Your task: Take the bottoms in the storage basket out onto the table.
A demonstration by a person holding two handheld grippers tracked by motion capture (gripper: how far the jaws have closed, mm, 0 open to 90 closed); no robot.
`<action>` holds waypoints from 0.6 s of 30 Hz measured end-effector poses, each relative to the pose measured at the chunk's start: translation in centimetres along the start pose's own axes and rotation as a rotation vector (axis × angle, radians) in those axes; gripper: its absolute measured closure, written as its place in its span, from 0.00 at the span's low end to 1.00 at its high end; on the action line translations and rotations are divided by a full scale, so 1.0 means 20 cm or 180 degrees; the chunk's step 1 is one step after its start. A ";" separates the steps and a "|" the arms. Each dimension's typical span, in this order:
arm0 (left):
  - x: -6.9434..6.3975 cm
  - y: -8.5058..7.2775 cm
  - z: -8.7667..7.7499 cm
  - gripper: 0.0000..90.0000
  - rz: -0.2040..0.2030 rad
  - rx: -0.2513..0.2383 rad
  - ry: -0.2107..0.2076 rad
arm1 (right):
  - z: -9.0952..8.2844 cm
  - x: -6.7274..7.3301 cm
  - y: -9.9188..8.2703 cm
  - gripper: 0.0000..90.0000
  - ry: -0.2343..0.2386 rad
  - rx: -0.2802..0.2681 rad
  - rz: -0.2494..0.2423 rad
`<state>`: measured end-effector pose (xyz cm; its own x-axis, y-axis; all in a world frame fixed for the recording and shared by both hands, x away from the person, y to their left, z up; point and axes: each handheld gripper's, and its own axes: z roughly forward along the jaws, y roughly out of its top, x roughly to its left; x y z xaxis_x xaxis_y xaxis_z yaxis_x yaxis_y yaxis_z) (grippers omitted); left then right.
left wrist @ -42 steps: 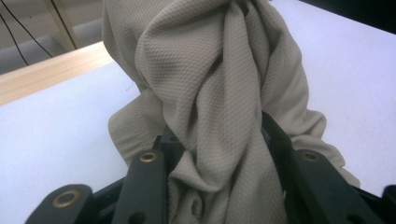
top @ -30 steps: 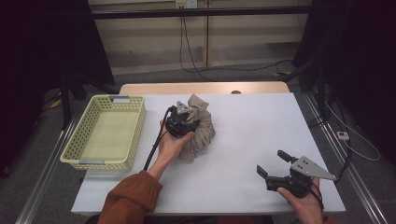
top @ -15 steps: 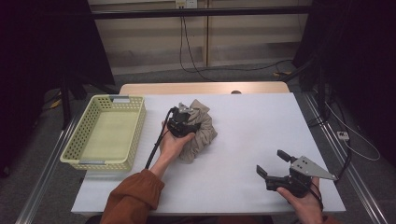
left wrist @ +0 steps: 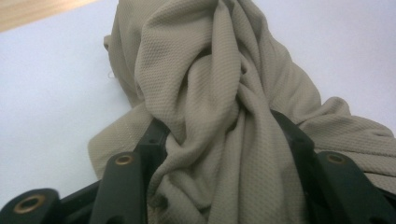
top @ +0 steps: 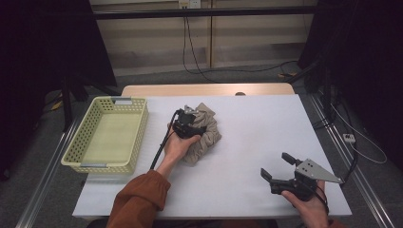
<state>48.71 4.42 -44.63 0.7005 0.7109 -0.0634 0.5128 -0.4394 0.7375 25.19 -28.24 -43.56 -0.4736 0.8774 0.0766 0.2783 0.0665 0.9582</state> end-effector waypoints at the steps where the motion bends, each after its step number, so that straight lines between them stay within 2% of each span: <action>1: 0.00 0.00 0.00 0.53 0.0042 -0.0002 0.0018 | 0.00 0.00 0.00 0.05 0.0002 -0.0001 -0.0002; 5: 0.01 0.00 0.02 0.50 0.0020 0.0025 -0.0045 | 0.00 0.00 0.00 0.05 0.0001 -0.0002 0.0002; 6: 0.00 0.01 0.02 0.48 0.0052 0.0031 -0.0037 | 0.00 0.00 0.00 0.05 0.0002 0.0000 0.0000; 8: -0.01 0.01 0.03 0.46 0.0058 0.0109 -0.0104 | 0.00 0.00 0.00 0.05 0.0004 0.0000 -0.0002; 10: -0.03 0.02 0.03 0.44 0.0136 0.0181 -0.0113 | 0.00 0.00 0.00 0.05 0.0003 0.0001 0.0002; 12: -0.03 0.02 0.03 0.42 0.0096 0.0179 -0.0156 | 0.00 0.00 0.00 0.05 0.0004 0.0001 0.0003; 14: -0.04 0.01 0.04 0.36 0.0039 0.0182 -0.0227 | 0.00 0.00 0.00 0.05 0.0008 0.0007 -0.0004; 16: -0.05 0.01 0.04 0.31 0.0139 0.0226 -0.0241 | 0.00 0.00 0.00 0.05 0.0005 -0.0001 0.0000; 18: -0.06 0.01 0.04 0.26 0.0119 0.0215 -0.0239 | 0.00 0.00 0.00 0.05 0.0003 0.0005 0.0007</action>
<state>48.35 2.92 -44.98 0.7537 0.6512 -0.0889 0.5162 -0.5028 0.6934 25.21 -28.25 -43.56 -0.4737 0.8772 0.0788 0.2806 0.0655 0.9576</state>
